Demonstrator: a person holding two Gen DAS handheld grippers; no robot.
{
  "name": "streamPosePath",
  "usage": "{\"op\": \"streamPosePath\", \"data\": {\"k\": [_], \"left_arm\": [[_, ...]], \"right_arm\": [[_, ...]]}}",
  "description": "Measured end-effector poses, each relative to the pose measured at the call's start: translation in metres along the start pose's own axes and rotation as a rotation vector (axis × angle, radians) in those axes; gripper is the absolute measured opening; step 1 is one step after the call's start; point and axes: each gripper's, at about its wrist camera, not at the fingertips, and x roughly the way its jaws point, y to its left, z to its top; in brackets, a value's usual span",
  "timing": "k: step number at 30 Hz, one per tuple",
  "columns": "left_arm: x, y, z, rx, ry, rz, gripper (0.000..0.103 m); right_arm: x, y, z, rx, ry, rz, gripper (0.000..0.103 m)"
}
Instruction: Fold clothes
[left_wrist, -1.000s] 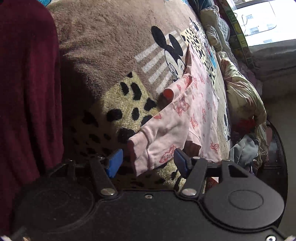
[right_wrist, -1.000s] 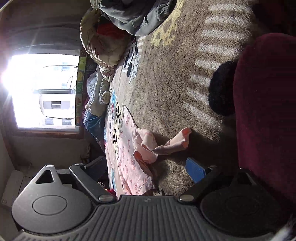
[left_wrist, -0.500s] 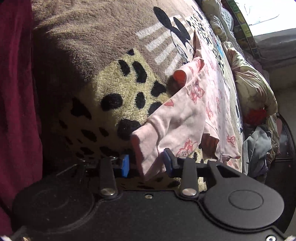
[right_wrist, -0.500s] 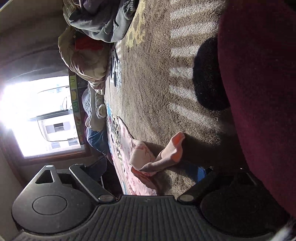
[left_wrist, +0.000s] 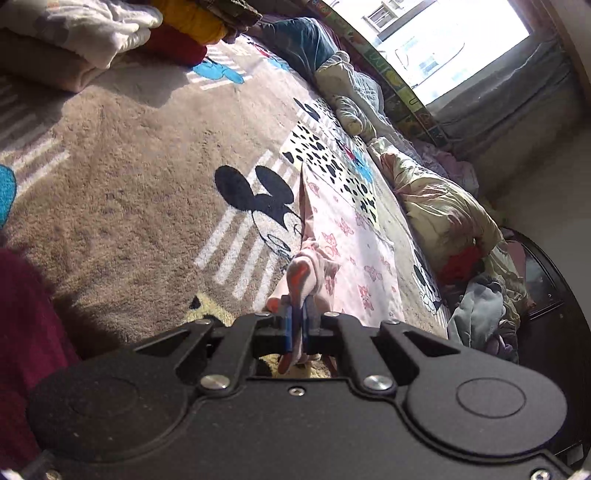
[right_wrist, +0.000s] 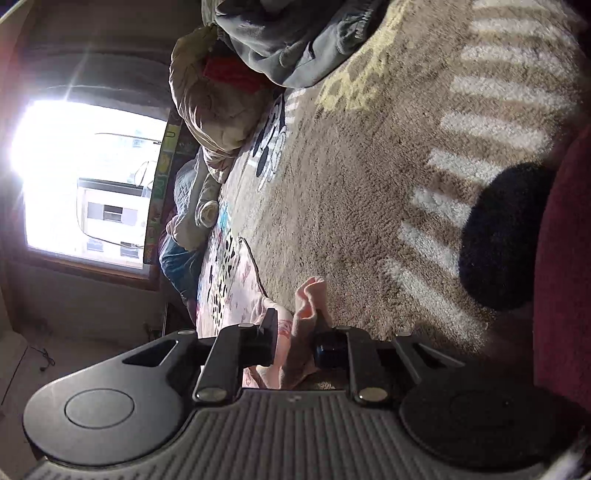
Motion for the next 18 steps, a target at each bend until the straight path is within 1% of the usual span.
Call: {"op": "streamPosePath", "data": {"k": [3,4,7,10,12,15,16,17,18], "left_arm": [[-0.009,-0.002,0.030,0.064,-0.059,0.031,0.002],[-0.011,-0.001,0.040,0.080,-0.077,0.043,0.002],[-0.015,0.006,0.066,0.102,-0.120,0.076,0.002],[-0.011,0.017,0.086,0.094,-0.135,0.106,0.002],[-0.007,0.024,0.096,0.098,-0.134,0.134,0.002],[0.003,0.037,0.104,0.086,-0.120,0.159,0.002],[0.009,0.041,0.105,0.089,-0.112,0.176,0.002],[0.014,0.045,0.107,0.091,-0.105,0.191,0.002],[0.018,0.049,0.109,0.088,-0.105,0.205,0.002]], "right_arm": [[-0.002,0.034,0.019,-0.206,-0.040,0.000,0.011],[-0.002,0.044,0.025,-0.269,-0.056,-0.004,0.006],[-0.002,0.066,0.043,-0.409,-0.105,0.014,0.005],[-0.001,0.078,0.059,-0.492,-0.147,-0.011,0.005],[-0.001,0.074,0.070,-0.467,-0.156,-0.040,0.005],[0.006,0.058,0.073,-0.407,-0.070,-0.130,0.016],[0.008,0.050,0.072,-0.382,-0.042,-0.160,0.030],[0.010,0.042,0.070,-0.356,-0.015,-0.190,0.051],[0.013,0.031,0.063,-0.332,0.014,-0.218,0.061]]}}
